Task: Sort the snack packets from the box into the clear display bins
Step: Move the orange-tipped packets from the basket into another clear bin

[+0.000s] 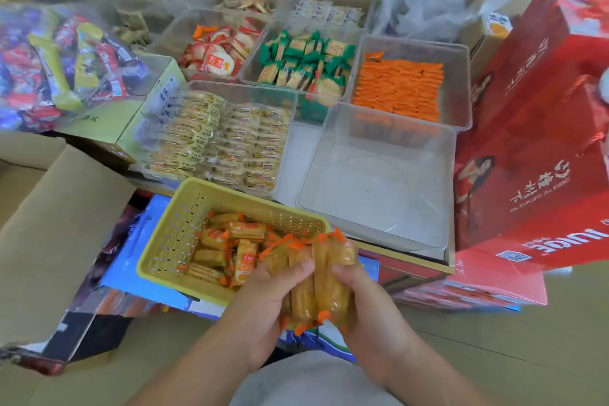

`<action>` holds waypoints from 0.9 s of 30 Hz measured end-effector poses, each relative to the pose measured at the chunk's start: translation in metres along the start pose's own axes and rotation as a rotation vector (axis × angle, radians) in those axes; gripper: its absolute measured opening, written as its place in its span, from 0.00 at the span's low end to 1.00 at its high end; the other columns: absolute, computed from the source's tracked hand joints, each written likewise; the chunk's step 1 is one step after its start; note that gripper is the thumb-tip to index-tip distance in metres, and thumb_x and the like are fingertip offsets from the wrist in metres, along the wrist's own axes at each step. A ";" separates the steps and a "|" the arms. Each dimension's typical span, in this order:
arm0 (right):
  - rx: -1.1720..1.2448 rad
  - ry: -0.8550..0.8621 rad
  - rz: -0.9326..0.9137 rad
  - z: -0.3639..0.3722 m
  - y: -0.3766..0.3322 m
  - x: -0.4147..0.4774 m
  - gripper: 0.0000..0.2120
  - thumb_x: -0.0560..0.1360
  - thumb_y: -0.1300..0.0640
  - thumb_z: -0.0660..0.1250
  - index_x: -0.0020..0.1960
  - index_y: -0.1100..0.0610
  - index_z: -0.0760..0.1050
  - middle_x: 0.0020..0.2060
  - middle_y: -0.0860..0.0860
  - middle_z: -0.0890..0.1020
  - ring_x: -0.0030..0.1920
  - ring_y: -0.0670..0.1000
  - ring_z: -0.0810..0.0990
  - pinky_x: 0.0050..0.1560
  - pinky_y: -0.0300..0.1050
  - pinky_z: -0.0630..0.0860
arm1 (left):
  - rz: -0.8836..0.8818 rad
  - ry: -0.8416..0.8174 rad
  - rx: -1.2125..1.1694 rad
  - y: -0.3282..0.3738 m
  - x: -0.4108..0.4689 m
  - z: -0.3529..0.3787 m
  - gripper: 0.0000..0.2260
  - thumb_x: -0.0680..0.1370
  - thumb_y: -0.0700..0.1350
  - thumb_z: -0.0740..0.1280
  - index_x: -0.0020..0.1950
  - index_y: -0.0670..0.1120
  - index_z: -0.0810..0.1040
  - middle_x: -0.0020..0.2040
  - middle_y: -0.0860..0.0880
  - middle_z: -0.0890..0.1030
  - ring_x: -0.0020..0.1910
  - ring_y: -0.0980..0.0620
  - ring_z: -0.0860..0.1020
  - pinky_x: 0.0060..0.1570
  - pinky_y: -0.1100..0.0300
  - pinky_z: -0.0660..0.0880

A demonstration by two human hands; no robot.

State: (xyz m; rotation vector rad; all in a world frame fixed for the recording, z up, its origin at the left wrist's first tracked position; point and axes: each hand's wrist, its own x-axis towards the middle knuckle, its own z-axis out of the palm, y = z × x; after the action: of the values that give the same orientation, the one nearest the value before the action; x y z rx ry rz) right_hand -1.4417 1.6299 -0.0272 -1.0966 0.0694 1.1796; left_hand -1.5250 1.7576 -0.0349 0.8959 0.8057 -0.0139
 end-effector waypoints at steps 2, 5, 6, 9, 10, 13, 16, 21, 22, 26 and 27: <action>0.019 0.016 0.035 0.003 0.002 -0.001 0.25 0.72 0.50 0.67 0.67 0.57 0.78 0.61 0.58 0.83 0.62 0.59 0.82 0.61 0.59 0.78 | -0.010 -0.025 0.020 -0.003 0.007 0.001 0.26 0.67 0.55 0.80 0.63 0.48 0.83 0.59 0.42 0.85 0.58 0.42 0.85 0.47 0.49 0.83; 0.049 0.056 0.043 0.006 0.000 0.000 0.27 0.73 0.49 0.65 0.69 0.58 0.77 0.63 0.59 0.82 0.65 0.59 0.80 0.69 0.63 0.71 | 0.007 0.059 0.013 -0.002 0.016 0.008 0.28 0.68 0.59 0.79 0.64 0.50 0.80 0.55 0.47 0.87 0.53 0.47 0.86 0.41 0.56 0.83; 0.063 0.069 0.034 0.007 -0.002 0.000 0.28 0.72 0.48 0.62 0.68 0.59 0.77 0.63 0.60 0.82 0.65 0.59 0.80 0.69 0.62 0.72 | 0.012 0.084 0.016 -0.001 0.019 0.009 0.26 0.69 0.61 0.78 0.62 0.51 0.80 0.52 0.48 0.88 0.51 0.49 0.87 0.40 0.56 0.83; 0.123 0.072 -0.013 0.009 -0.010 -0.001 0.28 0.73 0.46 0.57 0.66 0.60 0.79 0.62 0.60 0.82 0.61 0.57 0.82 0.58 0.54 0.78 | 0.029 0.104 0.100 0.004 0.027 0.017 0.15 0.77 0.65 0.69 0.52 0.55 0.83 0.49 0.50 0.87 0.49 0.51 0.87 0.48 0.48 0.82; 0.136 0.067 -0.026 0.009 -0.012 -0.001 0.28 0.74 0.46 0.56 0.65 0.59 0.80 0.62 0.60 0.82 0.60 0.56 0.83 0.55 0.51 0.79 | 0.042 0.116 0.163 0.006 0.029 0.019 0.15 0.78 0.65 0.66 0.50 0.57 0.84 0.48 0.52 0.87 0.48 0.52 0.86 0.49 0.48 0.81; 0.150 0.060 -0.038 0.007 -0.018 0.000 0.27 0.76 0.46 0.54 0.63 0.58 0.82 0.62 0.60 0.82 0.60 0.56 0.83 0.52 0.49 0.81 | 0.085 0.143 0.286 0.015 0.034 0.023 0.19 0.84 0.62 0.59 0.49 0.54 0.86 0.46 0.53 0.88 0.47 0.54 0.86 0.49 0.53 0.81; 0.121 0.055 -0.012 -0.002 -0.022 0.010 0.28 0.77 0.45 0.54 0.66 0.61 0.79 0.59 0.60 0.83 0.52 0.55 0.84 0.46 0.47 0.80 | 0.090 0.137 0.234 0.018 0.043 0.027 0.22 0.85 0.60 0.56 0.46 0.56 0.88 0.44 0.51 0.88 0.41 0.55 0.87 0.32 0.64 0.79; -0.032 0.023 0.080 -0.027 -0.038 0.031 0.29 0.75 0.44 0.60 0.69 0.60 0.76 0.58 0.60 0.83 0.54 0.56 0.80 0.55 0.54 0.68 | -0.051 0.205 0.118 0.012 0.074 0.052 0.17 0.83 0.58 0.62 0.62 0.46 0.78 0.48 0.44 0.83 0.29 0.62 0.83 0.25 0.68 0.77; -0.048 0.001 0.106 -0.035 -0.042 0.033 0.29 0.74 0.43 0.59 0.69 0.58 0.76 0.59 0.60 0.83 0.55 0.56 0.80 0.54 0.53 0.69 | -0.011 0.216 0.163 0.010 0.077 0.057 0.21 0.80 0.61 0.67 0.63 0.46 0.77 0.53 0.44 0.83 0.35 0.61 0.85 0.31 0.66 0.80; -0.148 -0.066 0.230 -0.055 -0.060 0.048 0.31 0.71 0.48 0.61 0.69 0.66 0.73 0.50 0.62 0.82 0.44 0.62 0.80 0.36 0.49 0.69 | 0.081 0.275 0.126 0.001 0.087 0.071 0.42 0.63 0.72 0.70 0.67 0.44 0.78 0.60 0.41 0.84 0.58 0.42 0.84 0.64 0.38 0.77; -0.152 -0.060 0.254 -0.058 -0.065 0.054 0.30 0.72 0.50 0.61 0.68 0.67 0.73 0.50 0.64 0.82 0.43 0.61 0.79 0.35 0.47 0.71 | 0.089 0.305 0.113 -0.003 0.092 0.074 0.43 0.63 0.73 0.69 0.68 0.44 0.78 0.61 0.41 0.84 0.59 0.41 0.83 0.65 0.39 0.76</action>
State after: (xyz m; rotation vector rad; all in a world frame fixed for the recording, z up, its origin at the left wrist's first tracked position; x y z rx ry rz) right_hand -1.3411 1.6286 -0.0454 -1.2096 0.0753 1.4639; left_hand -1.4146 1.7325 -0.0691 1.0554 1.0556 0.1597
